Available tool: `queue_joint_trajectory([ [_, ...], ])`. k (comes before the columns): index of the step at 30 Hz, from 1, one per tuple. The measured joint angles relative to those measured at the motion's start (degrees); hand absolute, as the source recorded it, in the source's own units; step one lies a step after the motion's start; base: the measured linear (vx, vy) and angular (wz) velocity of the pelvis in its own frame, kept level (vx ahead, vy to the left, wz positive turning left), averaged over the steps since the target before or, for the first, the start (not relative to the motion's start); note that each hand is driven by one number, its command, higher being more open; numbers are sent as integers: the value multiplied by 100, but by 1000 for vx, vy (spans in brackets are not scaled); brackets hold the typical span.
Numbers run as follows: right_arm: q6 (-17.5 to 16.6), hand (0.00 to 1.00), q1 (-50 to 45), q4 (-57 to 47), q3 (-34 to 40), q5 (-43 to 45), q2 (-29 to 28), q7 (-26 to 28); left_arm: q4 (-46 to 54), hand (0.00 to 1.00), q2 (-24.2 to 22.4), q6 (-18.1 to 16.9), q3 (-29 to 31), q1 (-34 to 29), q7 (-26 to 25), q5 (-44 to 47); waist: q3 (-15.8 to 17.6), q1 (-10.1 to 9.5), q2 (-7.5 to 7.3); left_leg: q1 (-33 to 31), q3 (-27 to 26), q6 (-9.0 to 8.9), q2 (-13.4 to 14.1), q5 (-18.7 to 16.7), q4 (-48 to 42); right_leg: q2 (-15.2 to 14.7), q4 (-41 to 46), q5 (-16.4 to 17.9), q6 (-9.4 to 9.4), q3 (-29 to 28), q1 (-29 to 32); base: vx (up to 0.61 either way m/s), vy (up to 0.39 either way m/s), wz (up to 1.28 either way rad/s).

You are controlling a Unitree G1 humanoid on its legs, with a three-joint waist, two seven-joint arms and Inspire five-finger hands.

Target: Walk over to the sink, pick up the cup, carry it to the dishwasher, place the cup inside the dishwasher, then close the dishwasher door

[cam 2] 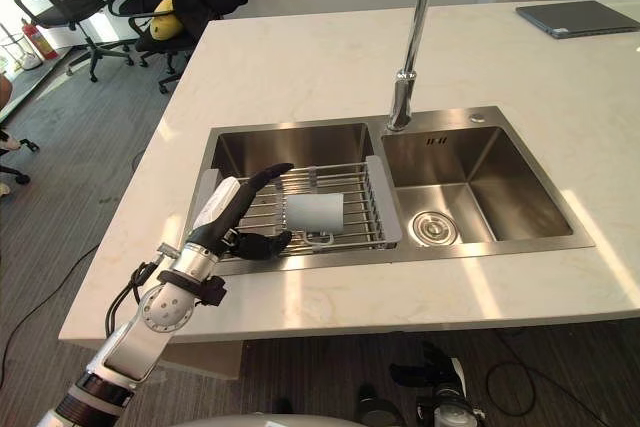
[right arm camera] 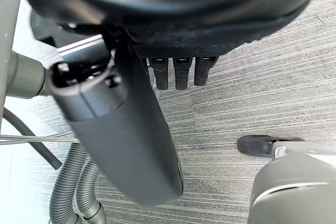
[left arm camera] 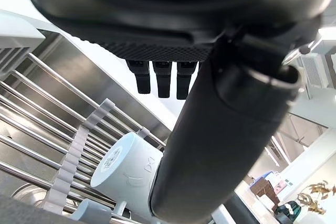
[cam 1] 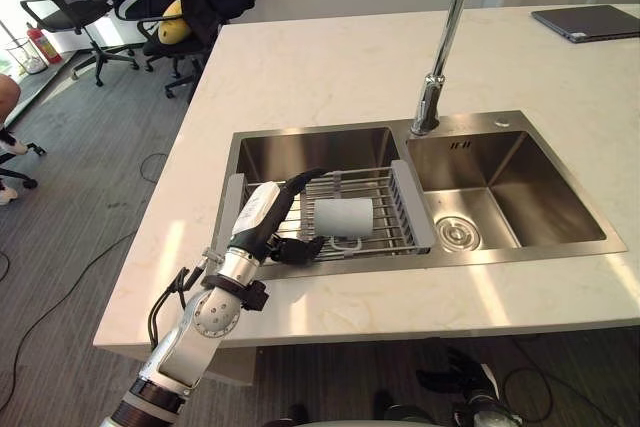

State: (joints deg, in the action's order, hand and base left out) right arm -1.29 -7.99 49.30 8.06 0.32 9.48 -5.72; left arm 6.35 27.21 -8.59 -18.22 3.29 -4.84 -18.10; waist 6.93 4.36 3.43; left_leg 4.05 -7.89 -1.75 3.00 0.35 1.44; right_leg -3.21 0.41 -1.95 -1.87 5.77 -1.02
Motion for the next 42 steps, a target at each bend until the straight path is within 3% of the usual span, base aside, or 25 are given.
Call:
queue_joint_trajectory([
  [27,-4,90,19,97,-226,7,3,-25,-922,90,59,33,-1053,1374,-1,-1585,26,390,78,8,-70,6,-39,6,96,-7,-479,-250,-31,-66,-145,-8,-1,-1],
  [37,-5,90,26,84,-248,9,2,13,-1623,90,62,271,-1039,1655,-1,-1742,75,475,112,8,-235,-31,-17,-21,155,24,-523,-271,-35,-223,-57,-9,-5,-8],
  [42,-5,90,9,84,-248,10,-3,33,-1791,90,-78,355,-704,1654,-12,-1741,107,473,108,2,-240,-43,-13,-30,158,26,-523,-270,-35,-231,-45,0,0,0],
])
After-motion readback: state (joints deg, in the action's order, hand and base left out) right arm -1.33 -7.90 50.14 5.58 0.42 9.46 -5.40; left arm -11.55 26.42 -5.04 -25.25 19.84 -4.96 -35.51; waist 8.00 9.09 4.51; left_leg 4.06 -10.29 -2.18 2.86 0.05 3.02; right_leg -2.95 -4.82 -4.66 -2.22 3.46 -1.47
